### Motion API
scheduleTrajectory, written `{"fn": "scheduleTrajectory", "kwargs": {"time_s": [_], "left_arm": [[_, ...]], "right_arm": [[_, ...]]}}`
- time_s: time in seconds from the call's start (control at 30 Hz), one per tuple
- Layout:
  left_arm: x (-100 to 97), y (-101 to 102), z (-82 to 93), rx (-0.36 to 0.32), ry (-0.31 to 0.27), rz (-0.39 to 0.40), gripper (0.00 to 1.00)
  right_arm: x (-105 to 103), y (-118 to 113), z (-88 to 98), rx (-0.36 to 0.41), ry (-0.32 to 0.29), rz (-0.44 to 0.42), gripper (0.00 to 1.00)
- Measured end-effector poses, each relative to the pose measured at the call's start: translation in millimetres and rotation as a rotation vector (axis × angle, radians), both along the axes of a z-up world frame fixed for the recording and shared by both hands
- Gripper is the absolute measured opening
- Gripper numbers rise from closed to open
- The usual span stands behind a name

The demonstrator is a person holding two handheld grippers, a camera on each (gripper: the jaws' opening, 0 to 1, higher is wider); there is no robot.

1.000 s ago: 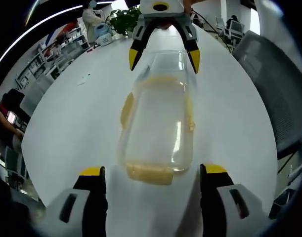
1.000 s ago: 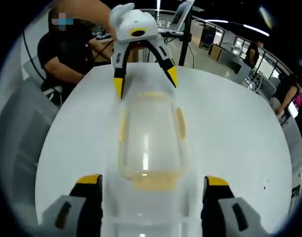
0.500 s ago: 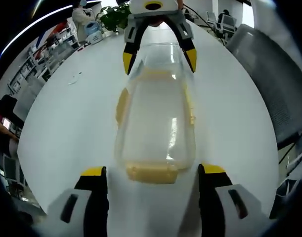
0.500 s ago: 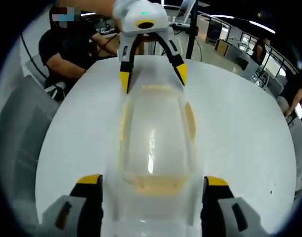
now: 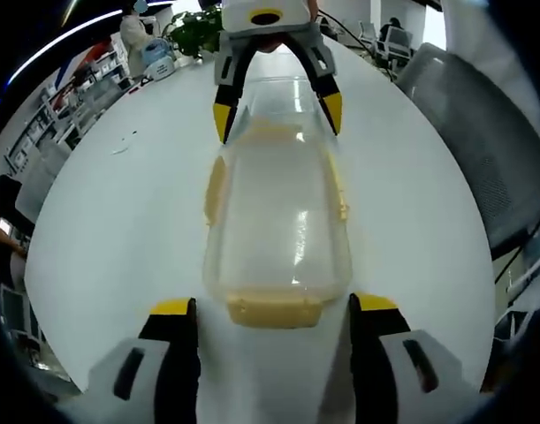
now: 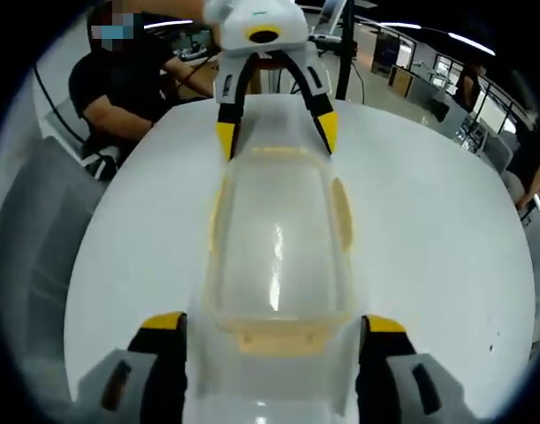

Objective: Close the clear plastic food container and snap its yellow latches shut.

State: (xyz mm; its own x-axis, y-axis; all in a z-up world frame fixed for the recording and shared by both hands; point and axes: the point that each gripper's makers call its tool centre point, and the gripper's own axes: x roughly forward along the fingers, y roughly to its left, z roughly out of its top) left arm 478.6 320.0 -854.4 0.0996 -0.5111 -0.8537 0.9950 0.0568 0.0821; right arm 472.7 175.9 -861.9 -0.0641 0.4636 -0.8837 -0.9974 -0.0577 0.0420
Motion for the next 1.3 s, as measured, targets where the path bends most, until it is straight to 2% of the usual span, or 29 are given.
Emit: {"fn": "scheduleTrajectory", "kwargs": {"time_s": [0.1, 0.17, 0.2, 0.23, 0.3, 0.33, 0.5, 0.87, 1.07, 1.3], "left_arm": [[-1.7, 0.0, -1.6, 0.007, 0.019, -0.015, 0.64], [-5.5, -0.6, -2.3, 0.012, 0.042, -0.028, 0.59], [-6.1, -0.9, -2.5, 0.011, 0.045, -0.035, 0.58], [-5.9, -0.9, -2.6, 0.010, 0.045, -0.036, 0.58], [-4.6, -0.9, -1.7, 0.009, 0.045, -0.023, 0.60], [-3.8, -0.2, -2.6, 0.008, 0.048, -0.019, 0.60], [-7.6, -0.6, -3.5, 0.007, 0.072, -0.023, 0.56], [-5.0, -0.2, -3.6, 0.003, 0.067, -0.011, 0.51], [-5.0, 3.0, -3.1, 0.012, 0.056, -0.024, 0.38], [-6.9, 2.0, -2.7, 0.010, 0.057, -0.034, 0.38]], "right_arm": [[2.1, -4.9, -3.8, -0.032, -0.032, 0.035, 0.74], [0.2, -4.1, -3.0, -0.026, -0.021, 0.033, 0.75], [-3.2, -0.4, -1.7, -0.006, 0.009, 0.014, 0.76], [-1.6, -0.5, -1.5, -0.007, 0.005, 0.014, 0.75], [5.3, -4.8, -4.2, -0.041, -0.062, 0.062, 0.70], [0.7, -2.0, -3.7, -0.024, -0.029, 0.037, 0.69], [3.3, 0.1, -3.4, -0.020, -0.039, 0.032, 0.67], [1.9, 1.2, -2.6, -0.017, -0.040, 0.035, 0.65], [-0.5, -1.3, -2.2, -0.025, -0.041, 0.055, 0.64], [-1.3, -2.8, -2.0, -0.034, -0.040, 0.053, 0.62]]}}
